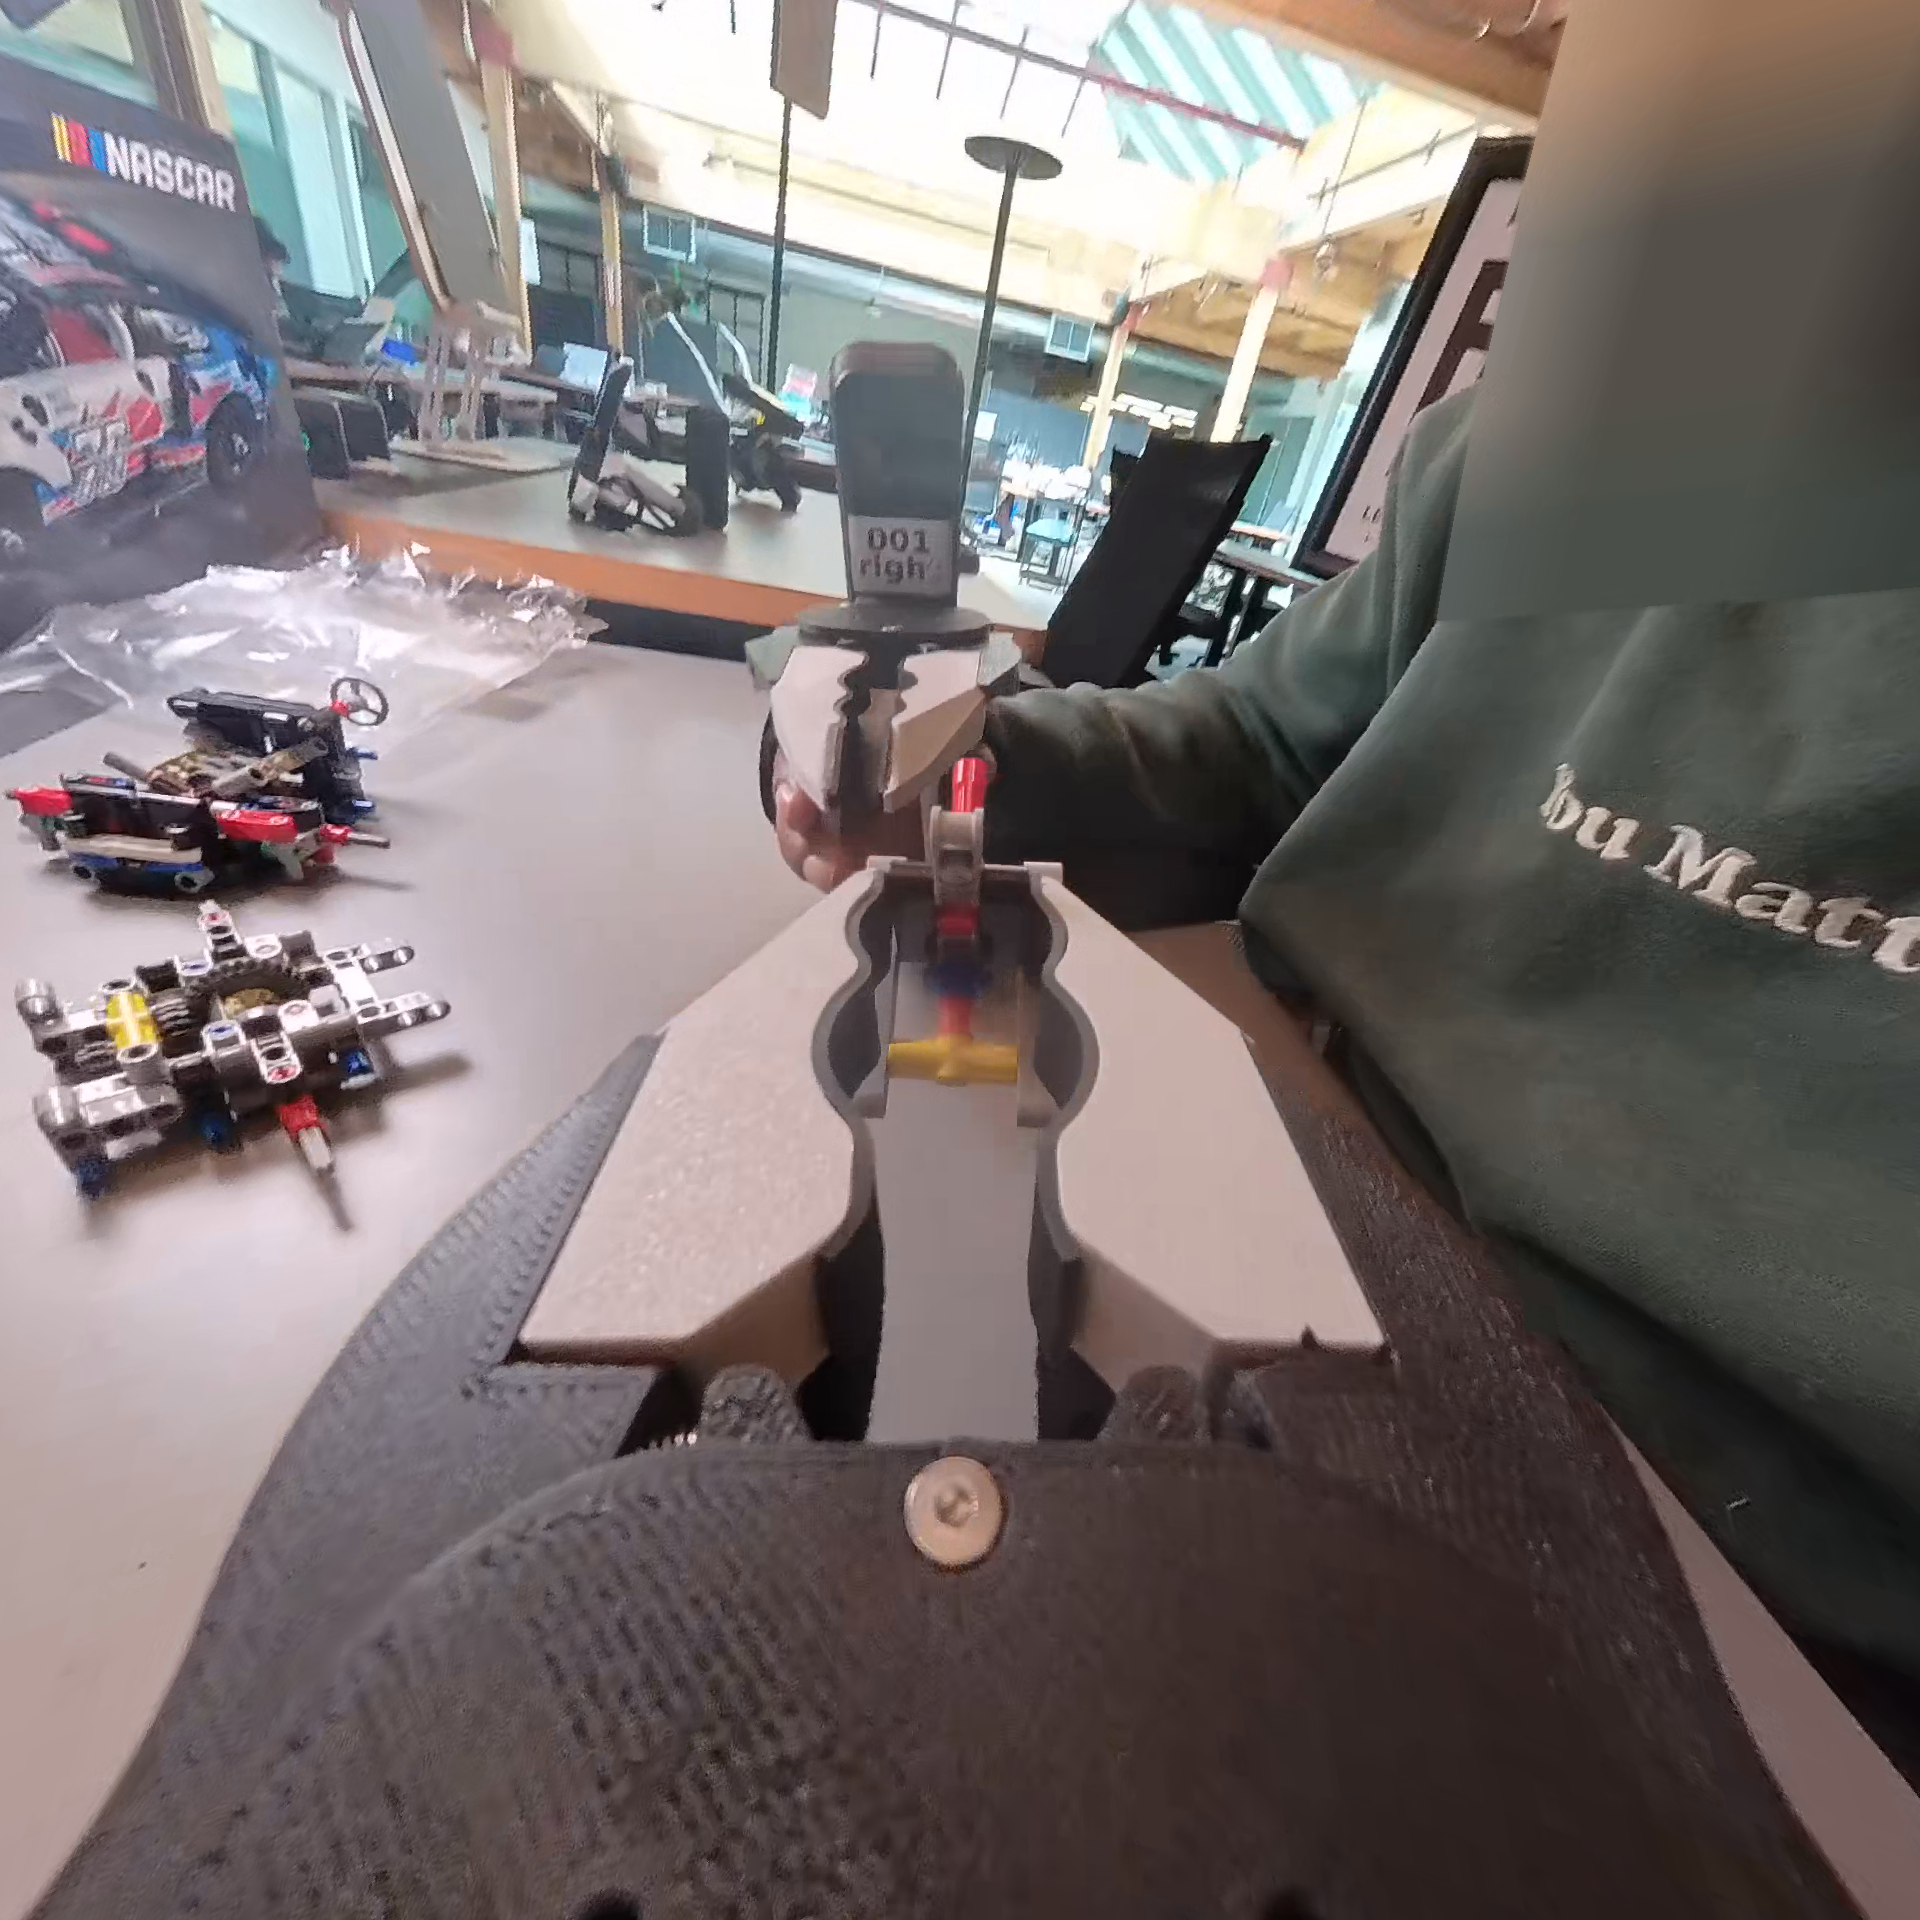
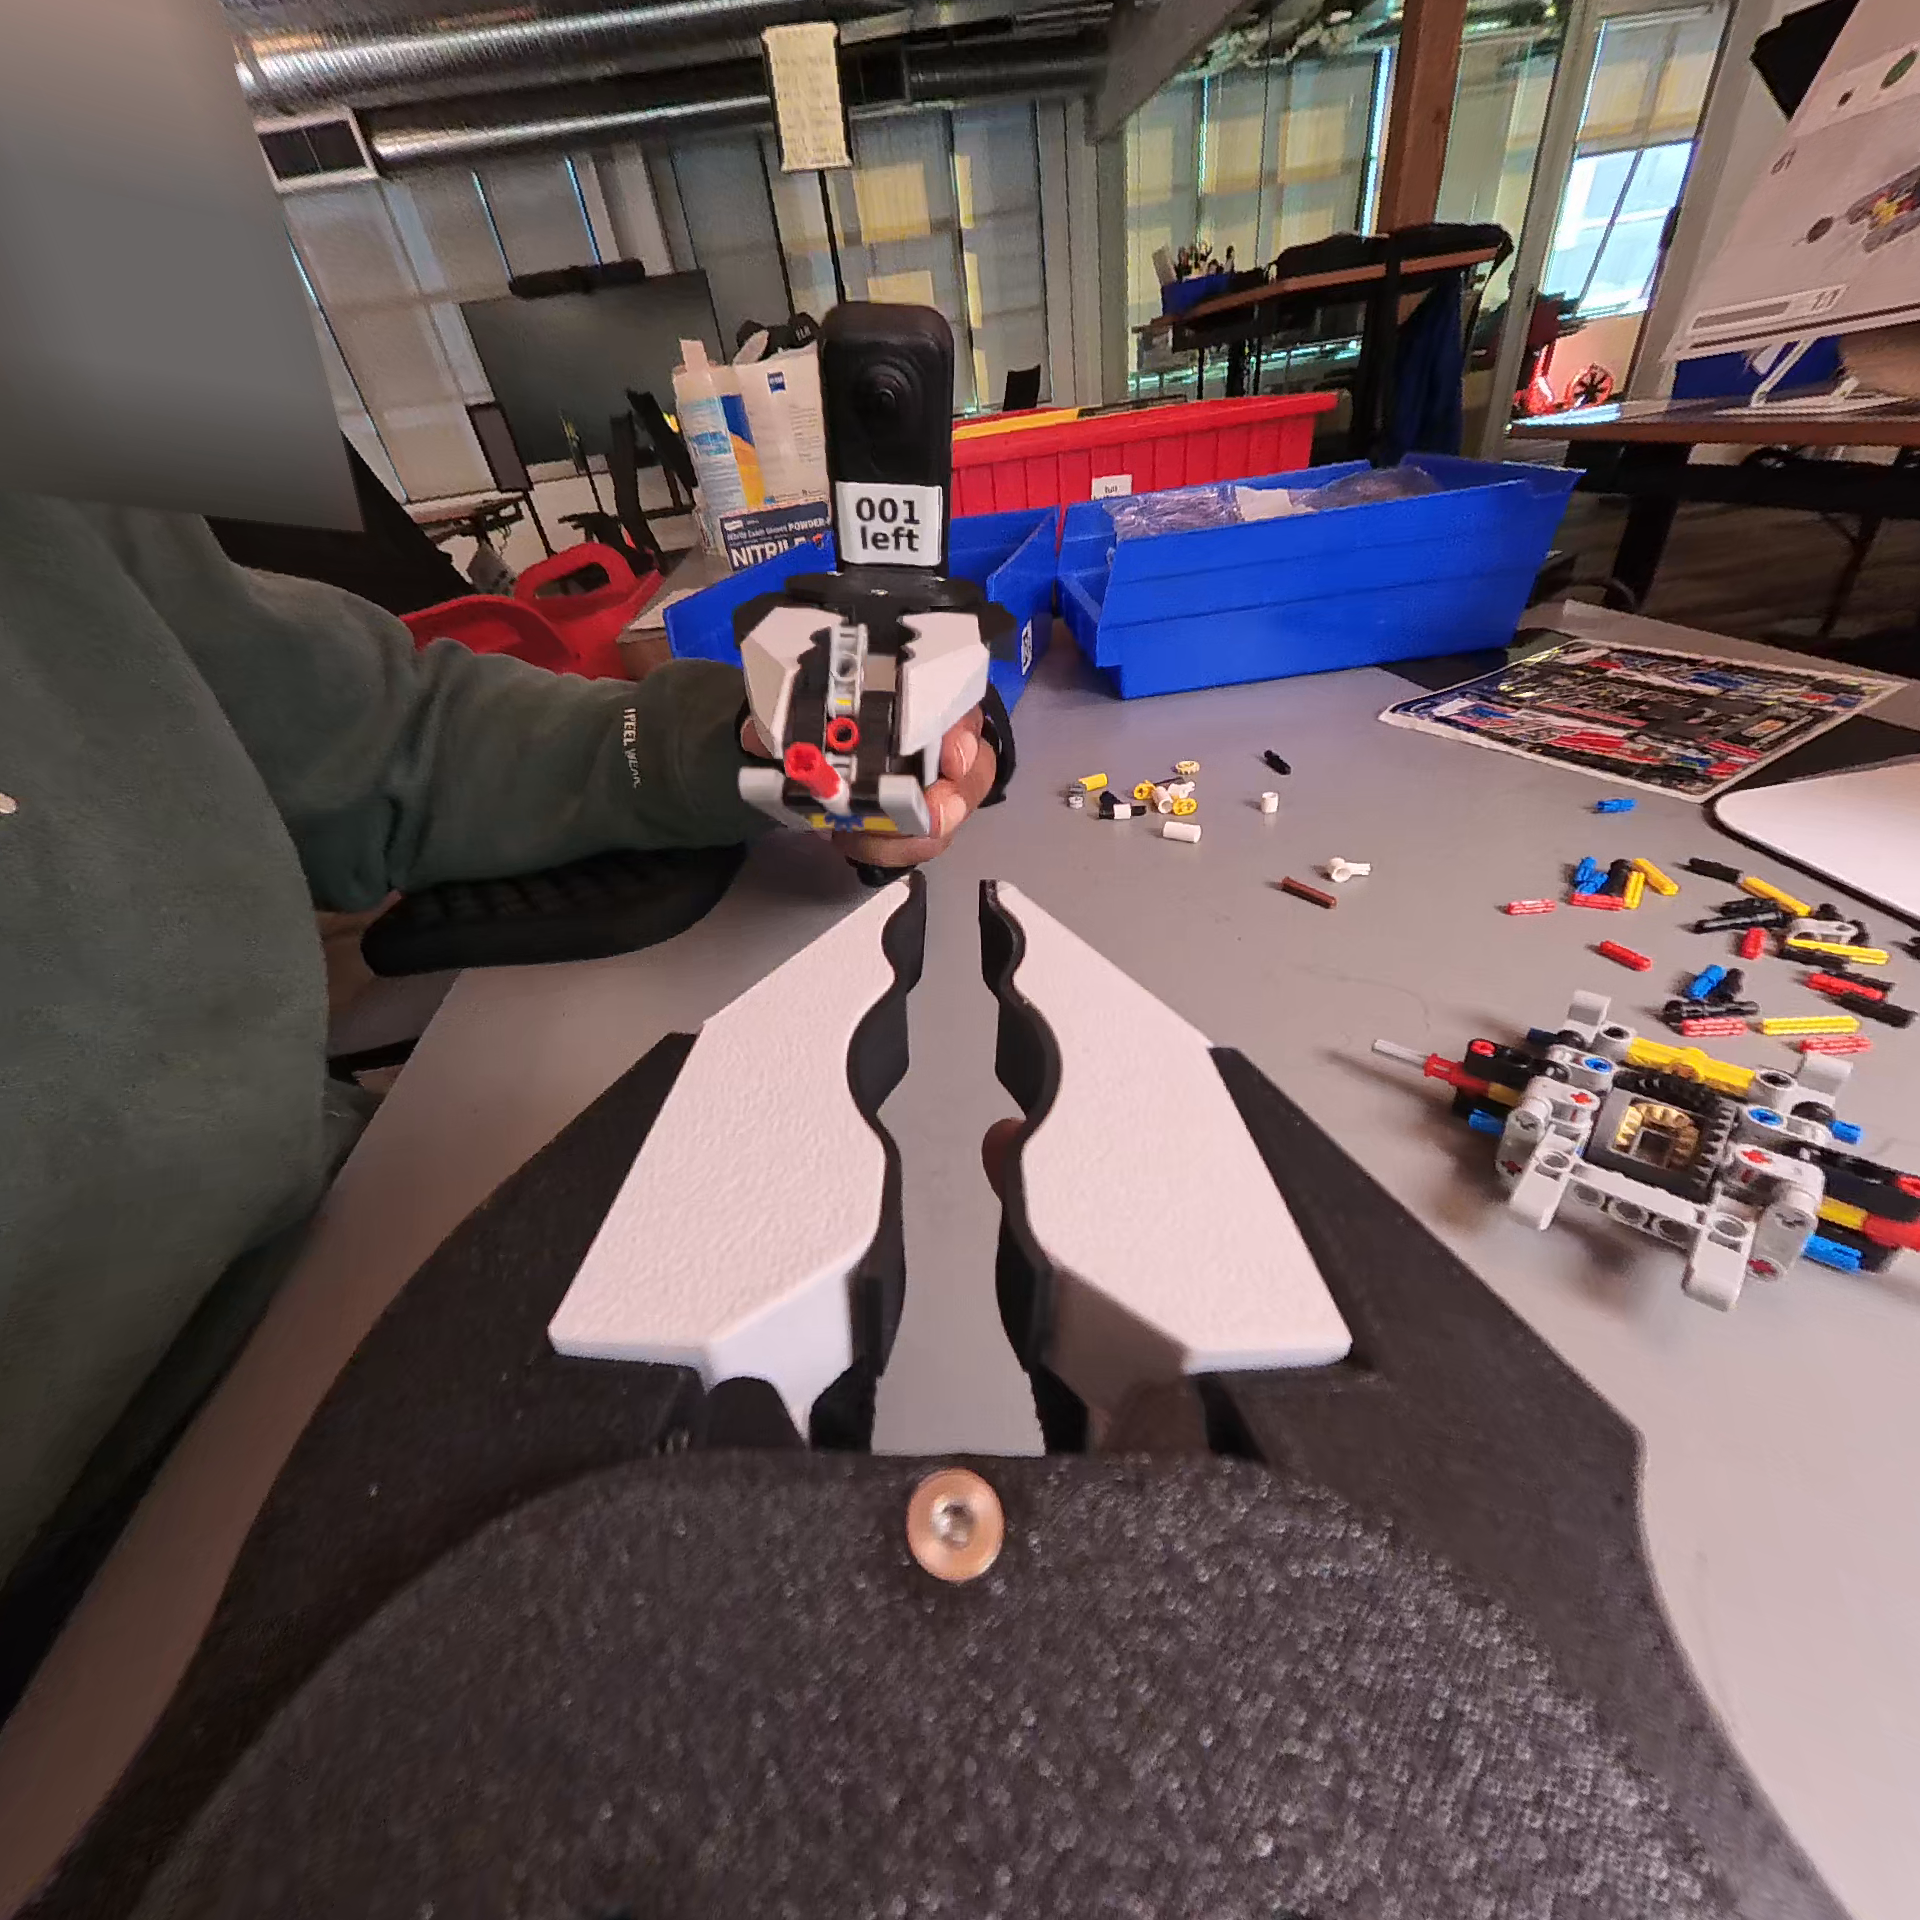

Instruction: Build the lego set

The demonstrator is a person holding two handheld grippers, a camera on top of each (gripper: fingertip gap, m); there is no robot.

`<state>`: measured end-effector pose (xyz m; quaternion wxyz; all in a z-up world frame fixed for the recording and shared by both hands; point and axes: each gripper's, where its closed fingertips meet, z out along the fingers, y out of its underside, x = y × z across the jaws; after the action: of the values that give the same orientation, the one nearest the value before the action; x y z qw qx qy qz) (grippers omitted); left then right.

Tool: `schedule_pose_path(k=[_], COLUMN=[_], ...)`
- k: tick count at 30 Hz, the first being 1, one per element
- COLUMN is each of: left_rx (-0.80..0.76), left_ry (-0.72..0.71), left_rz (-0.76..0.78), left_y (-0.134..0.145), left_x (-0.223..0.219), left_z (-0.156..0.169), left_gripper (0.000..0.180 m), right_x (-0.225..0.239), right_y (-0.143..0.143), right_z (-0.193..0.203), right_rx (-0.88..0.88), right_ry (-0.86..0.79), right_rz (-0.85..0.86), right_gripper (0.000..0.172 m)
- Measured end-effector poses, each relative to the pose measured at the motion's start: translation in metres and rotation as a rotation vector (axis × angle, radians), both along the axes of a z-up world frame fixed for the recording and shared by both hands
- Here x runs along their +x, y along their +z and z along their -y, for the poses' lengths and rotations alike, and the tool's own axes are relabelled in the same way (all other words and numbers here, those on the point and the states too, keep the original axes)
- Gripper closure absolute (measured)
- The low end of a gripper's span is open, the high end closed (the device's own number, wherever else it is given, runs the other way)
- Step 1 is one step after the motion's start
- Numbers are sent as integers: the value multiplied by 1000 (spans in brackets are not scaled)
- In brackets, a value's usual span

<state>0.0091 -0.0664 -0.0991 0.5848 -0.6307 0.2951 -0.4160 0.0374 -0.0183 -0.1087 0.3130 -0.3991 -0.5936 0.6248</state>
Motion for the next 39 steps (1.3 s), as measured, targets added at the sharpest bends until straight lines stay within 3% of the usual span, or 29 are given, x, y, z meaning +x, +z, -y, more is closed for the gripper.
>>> schedule_pose_path(k=[13, 16, 19, 25, 28, 31, 39], left_rx=[59, 50, 25, -57, -139, -211, -237], left_ry=[-83, -93, -95, -20, 70, 108, 202], left_rz=[96, 89, 57, -117, -339, -487, -660], left_y=[17, 15, 8, -24, -59, -84, -103], left_x=[3, 4, 4, -1, -9, -11, -19], left_z=[15, 16, 14, 3, -8, -12, -19], left_gripper=[157, 157, 157, 157, 157, 156, 157], right_x=[0, -2, 0, 0, -9, -14, -5], right_y=[-7, -21, -56, -88, -101, -110, -114], right_z=[2, -4, -19, -33, -33, -32, -32], right_rx=[62, 164, 327, 581, 703, 743, 712], right_ry=[-2, -7, 56, 282, 372, 444, 412], right_rz=[24, 79, 258, 510, 576, 622, 637], right_gripper=[163, 161, 160, 134, 123, 126, 159])
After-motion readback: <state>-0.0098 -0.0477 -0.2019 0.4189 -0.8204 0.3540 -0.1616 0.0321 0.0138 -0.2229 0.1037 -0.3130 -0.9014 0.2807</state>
